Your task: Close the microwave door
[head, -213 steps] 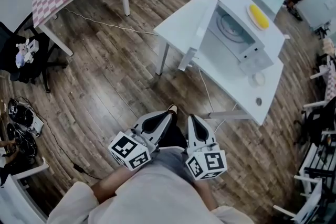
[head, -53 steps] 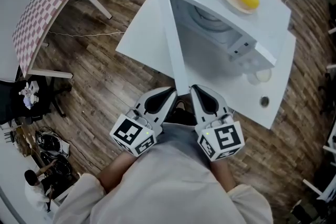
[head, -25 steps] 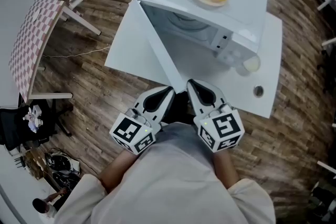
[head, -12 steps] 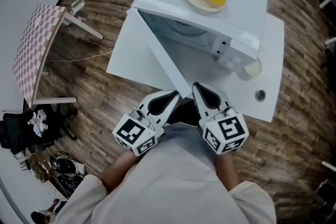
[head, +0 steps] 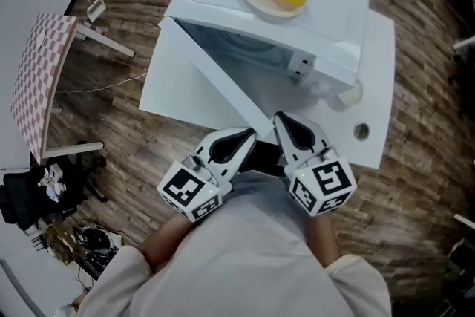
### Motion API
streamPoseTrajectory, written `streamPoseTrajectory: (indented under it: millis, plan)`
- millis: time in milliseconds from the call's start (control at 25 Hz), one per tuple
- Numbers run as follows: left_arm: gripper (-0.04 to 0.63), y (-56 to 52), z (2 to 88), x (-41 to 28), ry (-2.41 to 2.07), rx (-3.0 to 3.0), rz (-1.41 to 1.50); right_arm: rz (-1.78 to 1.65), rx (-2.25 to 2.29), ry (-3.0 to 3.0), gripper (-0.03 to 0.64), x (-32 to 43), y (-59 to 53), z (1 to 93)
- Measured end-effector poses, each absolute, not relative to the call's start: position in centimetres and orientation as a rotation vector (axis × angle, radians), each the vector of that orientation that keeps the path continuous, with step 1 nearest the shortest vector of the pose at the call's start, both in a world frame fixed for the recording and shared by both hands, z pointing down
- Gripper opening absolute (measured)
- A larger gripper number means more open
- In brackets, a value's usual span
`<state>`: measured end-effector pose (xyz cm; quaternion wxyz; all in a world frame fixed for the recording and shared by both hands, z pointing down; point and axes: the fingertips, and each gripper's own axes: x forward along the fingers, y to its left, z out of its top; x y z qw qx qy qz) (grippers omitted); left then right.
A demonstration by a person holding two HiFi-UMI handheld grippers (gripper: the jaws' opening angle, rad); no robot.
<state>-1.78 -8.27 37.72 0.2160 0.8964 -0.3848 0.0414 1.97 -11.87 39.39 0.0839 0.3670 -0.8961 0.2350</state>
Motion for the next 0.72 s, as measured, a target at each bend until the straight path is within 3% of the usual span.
streamPoseTrajectory:
  millis: [720]
  plan:
    - [0.02, -9.1, 37.64, -1.06, -1.008, 2.477, 0.081, 0.717, 1.117, -2.639, 0.023, 2.64, -11.8, 39.74]
